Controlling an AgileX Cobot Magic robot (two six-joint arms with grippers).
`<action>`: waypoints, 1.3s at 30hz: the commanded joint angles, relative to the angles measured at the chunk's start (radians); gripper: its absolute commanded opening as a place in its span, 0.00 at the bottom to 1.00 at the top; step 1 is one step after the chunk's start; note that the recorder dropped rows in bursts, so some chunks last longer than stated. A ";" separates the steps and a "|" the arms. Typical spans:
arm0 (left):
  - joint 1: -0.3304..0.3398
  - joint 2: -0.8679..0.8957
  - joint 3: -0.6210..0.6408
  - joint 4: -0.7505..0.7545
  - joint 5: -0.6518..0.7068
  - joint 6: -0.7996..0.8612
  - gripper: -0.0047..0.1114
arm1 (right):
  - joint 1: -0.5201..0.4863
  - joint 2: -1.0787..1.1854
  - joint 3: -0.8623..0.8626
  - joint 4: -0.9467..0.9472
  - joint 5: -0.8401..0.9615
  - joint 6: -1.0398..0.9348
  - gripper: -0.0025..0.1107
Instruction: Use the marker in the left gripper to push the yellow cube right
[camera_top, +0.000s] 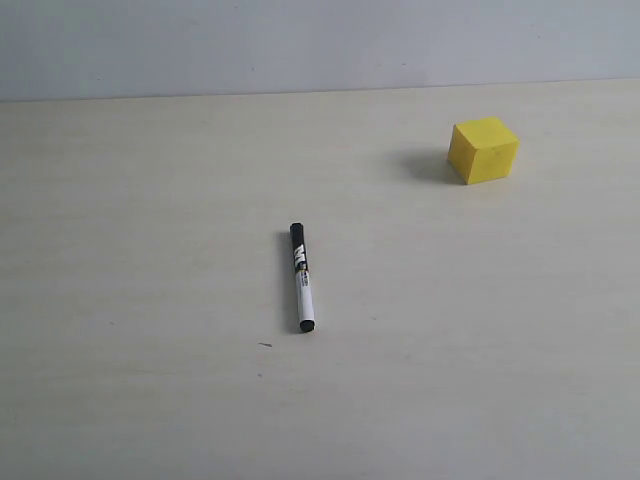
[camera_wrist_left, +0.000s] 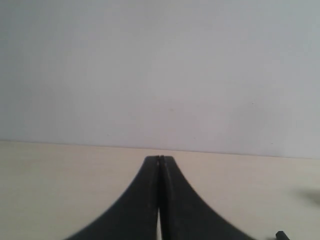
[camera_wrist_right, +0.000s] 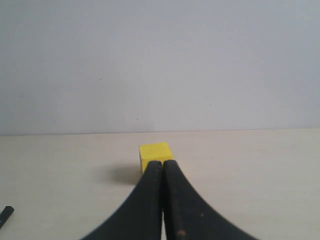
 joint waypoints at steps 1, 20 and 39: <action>0.028 -0.006 0.003 0.260 0.008 -0.304 0.04 | -0.006 -0.006 0.005 -0.002 -0.011 -0.001 0.02; 0.035 -0.006 0.003 0.389 0.011 -0.456 0.04 | -0.006 -0.006 0.005 -0.002 -0.011 -0.001 0.02; 0.035 -0.006 0.003 0.389 0.011 -0.456 0.04 | -0.006 -0.006 0.005 -0.002 -0.011 -0.001 0.02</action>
